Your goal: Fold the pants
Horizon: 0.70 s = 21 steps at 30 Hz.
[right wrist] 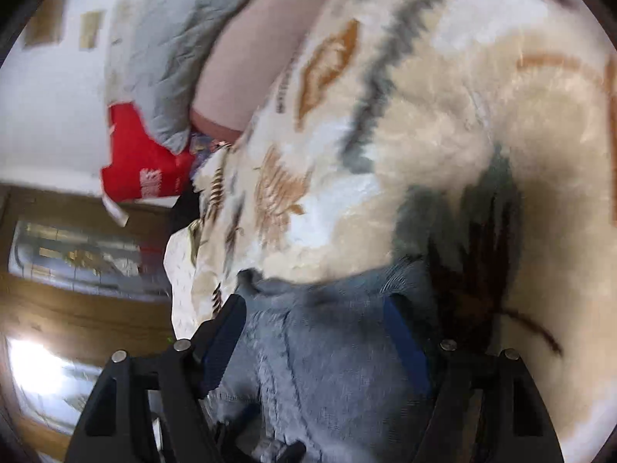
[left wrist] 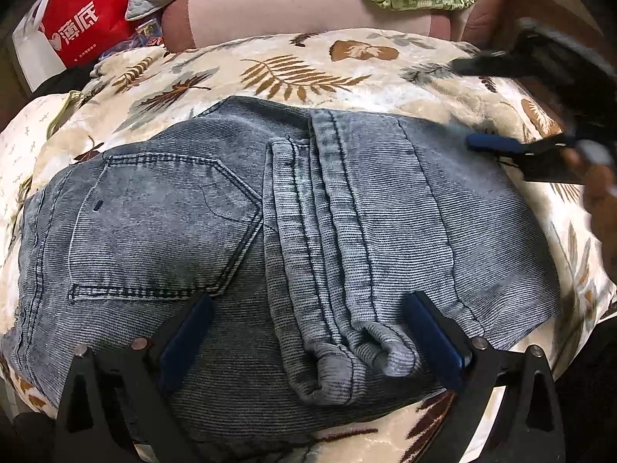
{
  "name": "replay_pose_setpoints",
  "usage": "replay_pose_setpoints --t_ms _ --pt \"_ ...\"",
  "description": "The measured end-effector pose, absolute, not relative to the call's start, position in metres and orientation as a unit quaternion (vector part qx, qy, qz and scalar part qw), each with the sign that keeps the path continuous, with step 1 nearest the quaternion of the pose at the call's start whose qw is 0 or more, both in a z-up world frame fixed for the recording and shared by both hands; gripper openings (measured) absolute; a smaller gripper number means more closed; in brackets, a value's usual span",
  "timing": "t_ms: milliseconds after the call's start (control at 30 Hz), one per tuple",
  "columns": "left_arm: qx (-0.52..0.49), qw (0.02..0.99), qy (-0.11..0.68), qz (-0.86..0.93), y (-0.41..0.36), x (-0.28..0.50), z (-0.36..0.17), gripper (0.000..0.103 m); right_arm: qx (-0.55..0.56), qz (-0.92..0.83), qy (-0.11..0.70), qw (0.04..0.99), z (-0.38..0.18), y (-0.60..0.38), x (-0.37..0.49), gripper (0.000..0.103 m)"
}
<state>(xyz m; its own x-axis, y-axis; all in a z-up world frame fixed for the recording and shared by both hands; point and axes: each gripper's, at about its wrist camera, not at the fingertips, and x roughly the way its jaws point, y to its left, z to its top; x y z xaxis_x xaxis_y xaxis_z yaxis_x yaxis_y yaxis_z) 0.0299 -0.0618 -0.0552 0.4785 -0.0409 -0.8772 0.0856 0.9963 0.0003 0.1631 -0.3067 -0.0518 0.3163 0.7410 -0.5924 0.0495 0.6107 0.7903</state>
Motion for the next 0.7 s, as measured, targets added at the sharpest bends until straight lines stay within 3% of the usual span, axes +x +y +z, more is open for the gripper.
replay_pose_setpoints --t_ms 133,267,533,633,700 --pt "0.021 0.860 0.509 -0.037 -0.061 0.030 -0.055 0.100 0.363 0.273 0.522 0.722 -0.029 -0.309 0.108 0.077" --pt "0.022 0.859 0.510 -0.033 -0.063 0.031 -0.055 0.101 0.347 0.252 0.567 0.703 -0.061 -0.313 0.072 0.079" --pt "0.012 0.855 0.518 -0.015 -0.058 0.026 -0.046 0.100 0.367 0.297 0.506 0.722 -0.029 -0.321 0.045 0.079" --pt "0.014 0.856 0.517 -0.016 -0.059 0.023 -0.043 0.100 0.345 0.259 0.551 0.715 -0.062 -0.319 0.040 0.080" --pt "0.015 0.857 0.515 -0.015 -0.058 0.019 -0.039 0.100 0.363 0.267 0.536 0.714 -0.073 -0.324 0.039 0.080"
